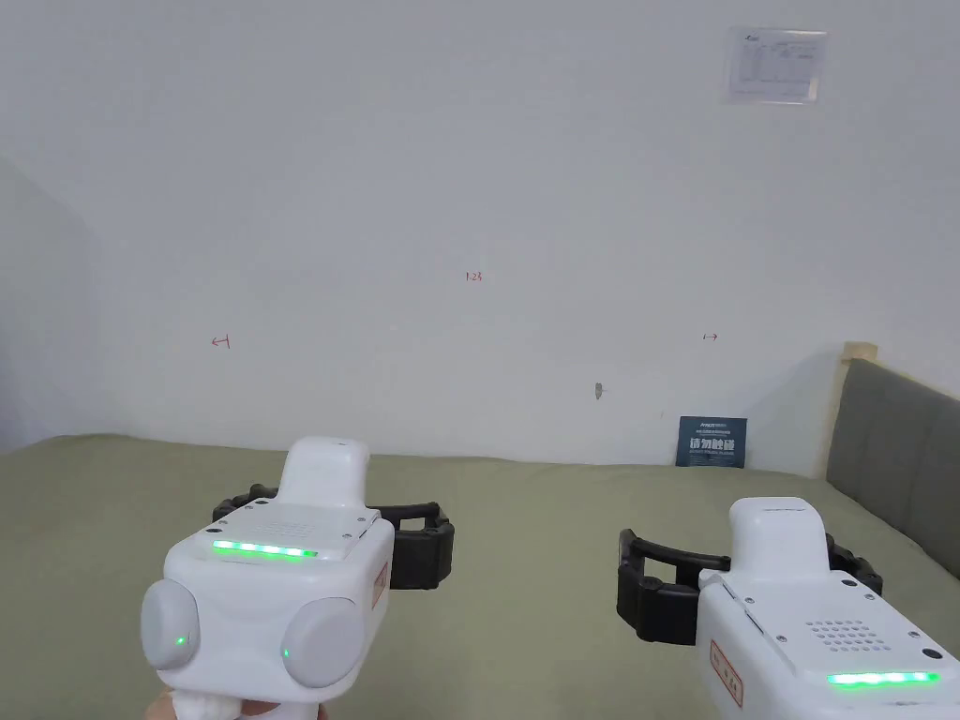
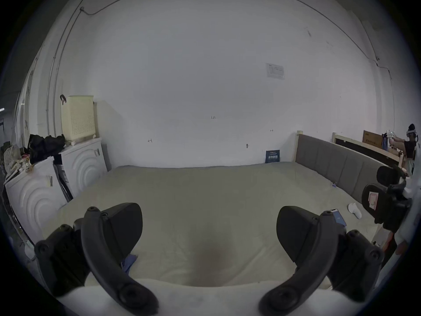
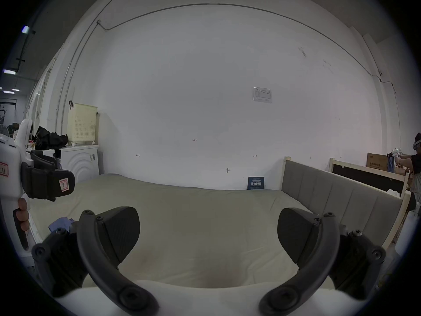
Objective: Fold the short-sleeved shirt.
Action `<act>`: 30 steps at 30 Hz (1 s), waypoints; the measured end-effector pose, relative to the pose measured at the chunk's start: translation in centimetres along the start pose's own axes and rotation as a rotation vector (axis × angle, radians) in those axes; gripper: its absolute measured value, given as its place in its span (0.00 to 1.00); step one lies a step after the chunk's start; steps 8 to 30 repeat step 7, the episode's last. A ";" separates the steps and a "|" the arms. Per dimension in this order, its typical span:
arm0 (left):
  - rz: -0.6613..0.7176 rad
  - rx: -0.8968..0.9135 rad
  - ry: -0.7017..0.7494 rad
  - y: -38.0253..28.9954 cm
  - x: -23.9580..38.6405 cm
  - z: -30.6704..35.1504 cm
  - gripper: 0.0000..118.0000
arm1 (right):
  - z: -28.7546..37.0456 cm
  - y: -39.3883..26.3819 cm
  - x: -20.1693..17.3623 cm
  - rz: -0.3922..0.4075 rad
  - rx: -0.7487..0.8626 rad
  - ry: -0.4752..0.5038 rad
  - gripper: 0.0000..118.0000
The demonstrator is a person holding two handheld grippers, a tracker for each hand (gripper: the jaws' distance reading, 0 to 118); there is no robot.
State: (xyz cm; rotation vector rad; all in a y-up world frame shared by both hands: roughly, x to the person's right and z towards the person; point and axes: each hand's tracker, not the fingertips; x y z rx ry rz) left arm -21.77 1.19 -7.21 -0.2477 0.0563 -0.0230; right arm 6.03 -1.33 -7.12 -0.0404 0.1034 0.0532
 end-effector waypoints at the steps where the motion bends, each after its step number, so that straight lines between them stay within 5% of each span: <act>1: -0.015 0.020 0.004 -0.2 0.1 0.1 1.00 | 0.0 0.0 -0.1 0.000 -0.002 0.002 1.00; 30: 0.053 0.008 -0.041 0.4 -0.5 0.2 1.00 | 0.0 0.6 -0.1 -0.011 0.004 0.006 1.00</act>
